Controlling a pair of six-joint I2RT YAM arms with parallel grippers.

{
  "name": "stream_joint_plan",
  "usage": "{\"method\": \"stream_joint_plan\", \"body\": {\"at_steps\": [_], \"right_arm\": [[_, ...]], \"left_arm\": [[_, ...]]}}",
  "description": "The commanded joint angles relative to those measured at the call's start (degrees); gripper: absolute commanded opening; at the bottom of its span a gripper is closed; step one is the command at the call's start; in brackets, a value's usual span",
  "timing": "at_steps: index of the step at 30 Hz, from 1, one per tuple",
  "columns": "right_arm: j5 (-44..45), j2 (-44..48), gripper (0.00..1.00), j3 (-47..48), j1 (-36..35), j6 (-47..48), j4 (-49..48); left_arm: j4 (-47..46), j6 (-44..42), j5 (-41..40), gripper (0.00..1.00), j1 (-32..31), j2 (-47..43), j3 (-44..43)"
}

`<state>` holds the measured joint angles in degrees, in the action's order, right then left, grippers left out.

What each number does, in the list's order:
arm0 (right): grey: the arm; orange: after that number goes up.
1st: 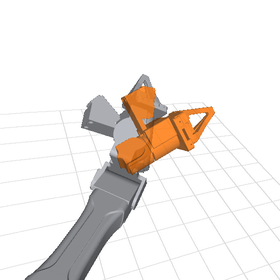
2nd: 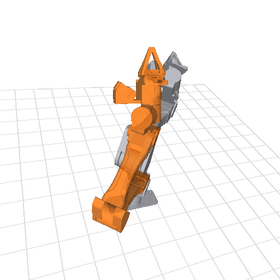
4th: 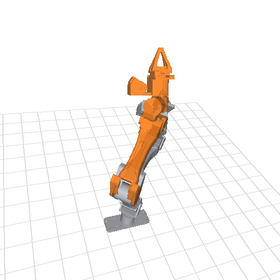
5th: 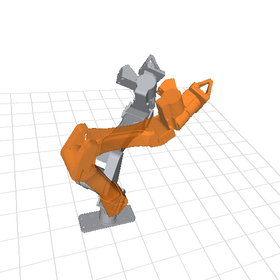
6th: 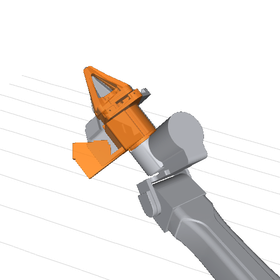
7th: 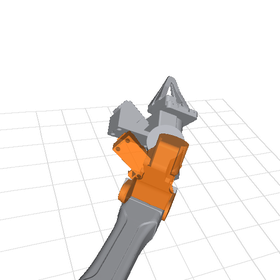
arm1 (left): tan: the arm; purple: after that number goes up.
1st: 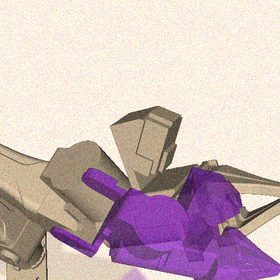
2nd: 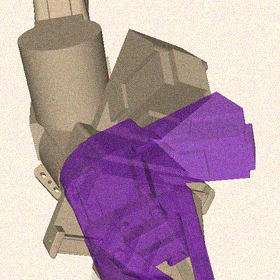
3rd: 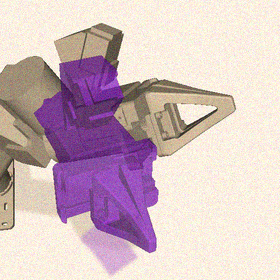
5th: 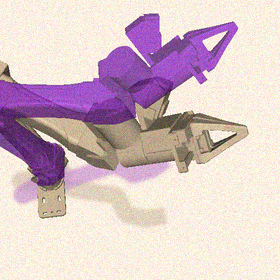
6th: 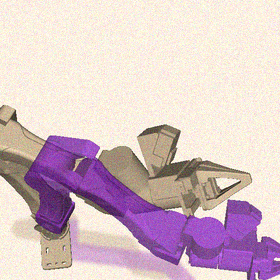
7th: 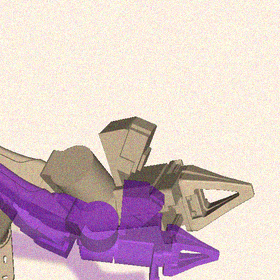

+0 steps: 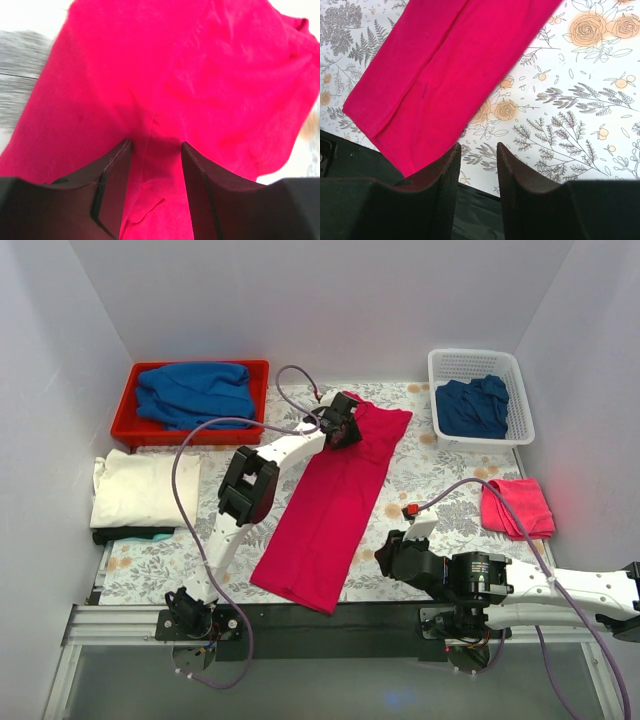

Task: Fold and stack the t-shirts
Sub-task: Rotate the tshirt 90 degrees

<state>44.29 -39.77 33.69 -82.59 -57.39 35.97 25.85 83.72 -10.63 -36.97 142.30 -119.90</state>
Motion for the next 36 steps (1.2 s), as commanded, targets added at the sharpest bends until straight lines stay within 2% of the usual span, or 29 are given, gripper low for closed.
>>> {"method": "stream_joint_plan", "body": {"at_steps": [1, 3, 8, 13, 15, 17, 19, 20, 22, 23, 26, 28, 30, 31, 34, 35, 36], "right_arm": [[3.1, -0.6, 0.41, -0.3, -0.1, -1.9, 0.3], [3.3, -1.4, 0.41, -0.2, -0.1, -1.9, 0.6], [3.5, -5.5, 0.42, 0.7, -0.1, -2.3, 1.2], [2.7, -10.2, 0.42, 1.3, -0.1, -3.9, 1.5], [2.4, -11.5, 0.42, 1.5, -0.1, -4.7, 1.5], [1.9, -13.3, 0.42, 1.6, 0.0, -4.9, 1.6], [1.9, -15.3, 0.42, 2.3, 0.1, -5.0, 1.5], [2.0, -15.9, 0.42, 2.8, 0.1, -5.0, 1.5], [2.4, -18.2, 0.42, 4.2, 0.1, -3.1, -0.2], [2.5, -19.1, 0.43, 4.7, 0.1, -2.0, -1.0], [2.4, -23.1, 0.49, 6.8, 1.5, 2.3, -4.6], [0.5, -25.8, 0.52, 7.5, 3.6, 4.7, -8.3], [-2.8, -26.8, 0.52, 6.6, 7.4, 9.6, -12.9], [-6.7, -26.9, 0.52, 5.6, 8.9, 11.3, -18.9], [-14.5, -27.3, 0.49, 1.7, 14.2, 14.8, -28.5], [-15.7, -27.6, 0.48, 1.1, 15.6, 15.4, -29.8], [-16.5, -28.2, 0.47, 0.9, 16.0, 15.9, -30.8]], "left_arm": [[11.8, 6.0, -12.1, 0.44, 4.4, 3.4, 0.9], [12.9, 8.2, -13.7, 0.44, 5.6, 3.2, 1.2], [10.0, 7.6, -10.4, 0.44, 9.9, 2.2, 3.4], [9.6, 1.4, 1.1, 0.43, 14.4, 6.8, -3.6], [6.6, -2.1, 5.0, 0.42, 14.9, 7.6, -6.7], [2.8, -7.0, 9.4, 0.43, 14.9, 6.6, -7.6], [-0.1, -9.8, 10.3, 0.43, 14.1, 3.9, -5.8], [-3.1, -12.3, 9.8, 0.43, 13.8, -0.3, -4.4], [-6.0, -14.3, 8.8, 0.45, 13.1, -5.0, 1.6], [-8.3, -15.1, 8.4, 0.46, 13.1, -10.8, 4.1], [-9.7, -15.5, 6.9, 0.47, 13.0, -19.1, 13.2], [-9.2, -14.4, 3.2, 0.47, 13.0, -28.0, 21.3], [-5.4, -9.1, -1.2, 0.51, 12.9, -36.5, 27.0], [-4.0, -7.7, -3.7, 0.53, 13.1, -38.7, 32.0], [-1.2, -4.0, -4.7, 0.54, 13.0, -48.8, 41.5], [-1.3, -3.0, -4.4, 0.55, 12.9, -51.1, 48.5], [-1.6, -1.9, -4.0, 0.55, 12.9, -53.2, 51.7]]}}
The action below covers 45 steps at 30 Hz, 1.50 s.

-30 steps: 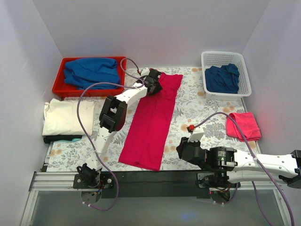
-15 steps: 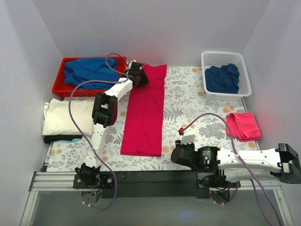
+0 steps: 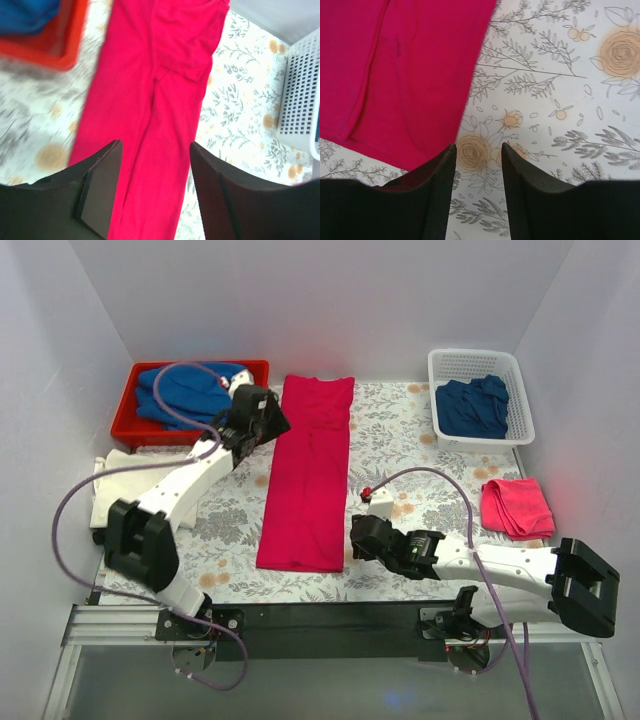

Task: Fold and stack the t-shirts
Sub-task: Rotate the tshirt 90 degrees, then grab the bottom of the folded rectangular tshirt with both arms

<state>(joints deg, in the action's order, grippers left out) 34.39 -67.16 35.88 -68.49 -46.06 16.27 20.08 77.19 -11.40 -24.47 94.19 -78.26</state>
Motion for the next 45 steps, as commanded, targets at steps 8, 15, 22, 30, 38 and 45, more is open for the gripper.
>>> {"method": "stream_joint_plan", "body": {"at_steps": [8, 15, 22, 30, 38, 45], "right_arm": [[-14.4, -7.0, 0.45, -5.2, 2.3, 4.1, -22.0], [-16.8, -8.0, 0.45, -7.8, 2.3, 1.4, -23.6], [-19.4, -7.1, 0.45, -9.5, 2.2, 0.0, -23.7], [-20.6, -6.8, 0.44, -10.2, 2.1, -1.6, -23.4], [-19.2, -7.2, 0.43, -9.7, 2.0, -2.0, -21.4], [-20.1, -8.7, 0.43, -9.2, 2.0, -2.2, -21.2]], "left_arm": [[-1.5, 6.0, 9.1, 0.54, 0.7, -23.4, 34.5], [0.2, 5.6, 15.6, 0.54, 0.7, -29.9, 42.0], [6.0, 6.1, 16.7, 0.51, 0.7, -29.1, 42.7], [12.4, 12.2, 12.2, 0.50, 0.7, -31.4, 43.8], [14.2, 18.8, 14.8, 0.37, 0.4, -38.7, 50.6], [17.5, 23.0, 8.3, 0.33, -2.2, -38.4, 50.6]]}}
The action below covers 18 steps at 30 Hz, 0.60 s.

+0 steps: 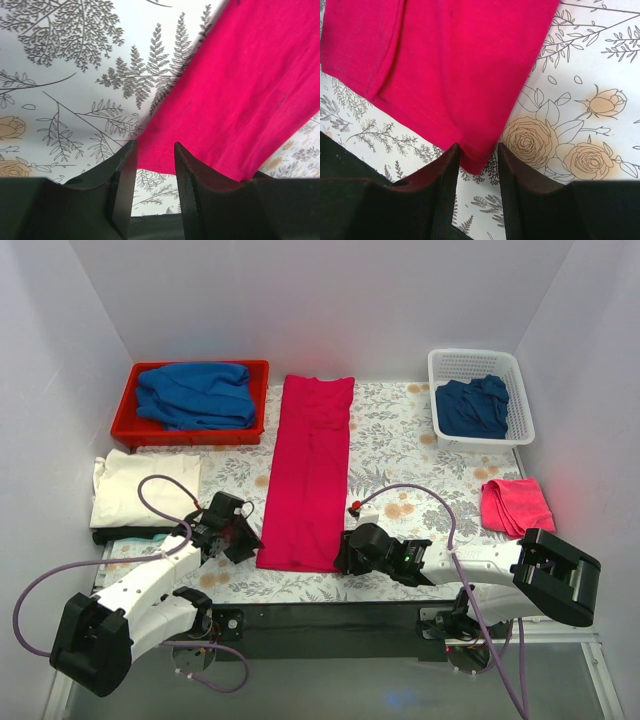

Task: Fold and stack the t-shirts
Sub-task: Grab the bottom of the folded rectangular tshirt with both arms

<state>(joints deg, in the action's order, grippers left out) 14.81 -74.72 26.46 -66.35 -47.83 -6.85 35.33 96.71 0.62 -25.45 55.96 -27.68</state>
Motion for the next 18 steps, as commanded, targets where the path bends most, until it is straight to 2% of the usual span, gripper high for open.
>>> {"method": "stream_joint_plan", "body": {"at_steps": [1, 10, 12, 14, 15, 16, 18], "right_arm": [[-0.5, -1.1, 0.42, 0.2, -0.1, -0.5, 1.8], [-0.7, -1.5, 0.42, 0.0, -0.1, -0.7, 1.9], [-0.7, -1.7, 0.42, 0.0, -0.1, -0.8, 1.9], [-0.7, -1.7, 0.31, -0.1, -0.1, -0.8, 1.9], [-0.7, -1.7, 0.22, -0.1, -0.1, -0.8, 2.0], [-0.6, -1.7, 0.02, -0.2, -0.1, -0.9, 2.1], [-0.4, -1.5, 0.01, -0.1, -0.1, -0.9, 2.9]], "left_arm": [[2.1, 3.8, -4.5, 0.33, -1.5, 0.4, 0.5], [0.6, 6.4, -5.1, 0.33, -4.3, 3.4, 3.3], [0.6, 6.5, -4.9, 0.30, -4.7, 2.9, 3.6], [0.5, 6.6, -4.5, 0.23, -4.8, 2.1, 3.6], [0.5, 6.5, -4.2, 0.12, -4.9, 1.9, 3.8], [0.1, 6.5, -3.7, 0.00, -5.0, 1.6, 3.9], [-0.4, 5.8, -2.1, 0.00, -5.1, 0.4, 4.1]]}}
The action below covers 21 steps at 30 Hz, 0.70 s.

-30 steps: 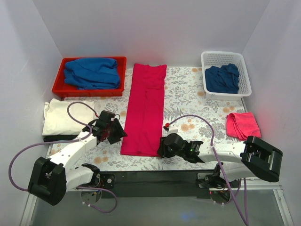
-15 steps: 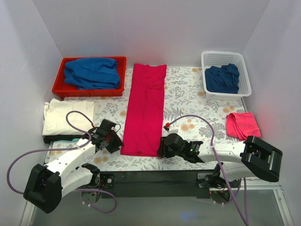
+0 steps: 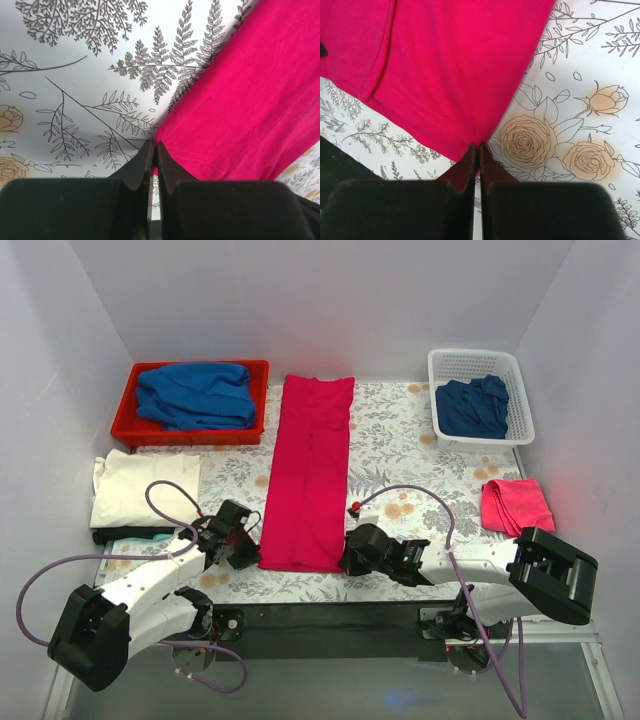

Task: Fold and stack the t-shirts
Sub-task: Grab the bottom of the folded rectangular tshirt with both arms

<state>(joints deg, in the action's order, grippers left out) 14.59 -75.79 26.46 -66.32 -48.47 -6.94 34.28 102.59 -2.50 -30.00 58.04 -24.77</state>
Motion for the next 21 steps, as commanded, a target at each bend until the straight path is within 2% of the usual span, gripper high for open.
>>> {"method": "stream_joint_plan", "body": {"at_steps": [1, 10, 12, 16, 21], "right_arm": [[0.0, -0.3, 0.01, 0.0, -0.1, -0.3, 3.4], [3.4, 11.3, 0.01, -1.2, -0.4, -0.1, 12.3], [3.4, 14.3, 0.01, -1.7, -0.6, 0.2, 14.4], [4.7, 17.6, 0.01, -2.5, -1.5, -1.3, 19.4], [4.7, 22.9, 0.01, -6.9, -3.8, -5.7, 20.1]], "left_arm": [[0.5, -0.1, 1.4, 0.00, -0.8, -2.4, 1.2], [2.5, 1.6, 3.8, 0.00, -4.9, -10.8, -0.9], [2.6, 3.1, 3.2, 0.00, -8.0, -10.8, -0.7], [1.5, 11.4, -1.6, 0.00, -15.2, -10.5, 1.8], [-1.9, 22.6, -9.9, 0.00, -28.5, -10.1, 7.5]]}}
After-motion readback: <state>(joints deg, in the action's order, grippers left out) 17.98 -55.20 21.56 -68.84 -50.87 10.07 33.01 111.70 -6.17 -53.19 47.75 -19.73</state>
